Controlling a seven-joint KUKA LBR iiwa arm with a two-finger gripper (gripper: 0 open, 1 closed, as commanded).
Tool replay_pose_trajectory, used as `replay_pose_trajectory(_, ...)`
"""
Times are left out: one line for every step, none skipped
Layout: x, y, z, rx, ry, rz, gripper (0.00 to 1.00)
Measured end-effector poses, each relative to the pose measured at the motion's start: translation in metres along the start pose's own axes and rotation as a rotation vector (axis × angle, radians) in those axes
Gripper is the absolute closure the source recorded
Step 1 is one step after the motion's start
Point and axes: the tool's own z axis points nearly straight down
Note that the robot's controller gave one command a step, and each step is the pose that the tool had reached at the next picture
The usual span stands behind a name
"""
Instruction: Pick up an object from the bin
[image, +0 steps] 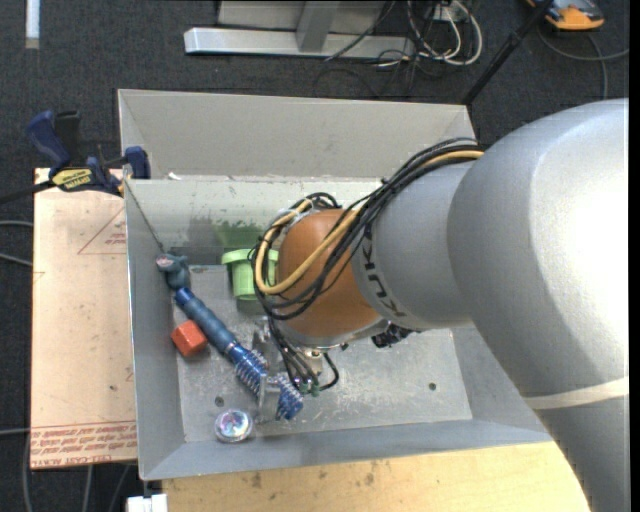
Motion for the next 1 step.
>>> replay_pose_trajectory(-0.0002, 0.0007, -0.0002, -0.002, 0.0, 0.001, 0.0)
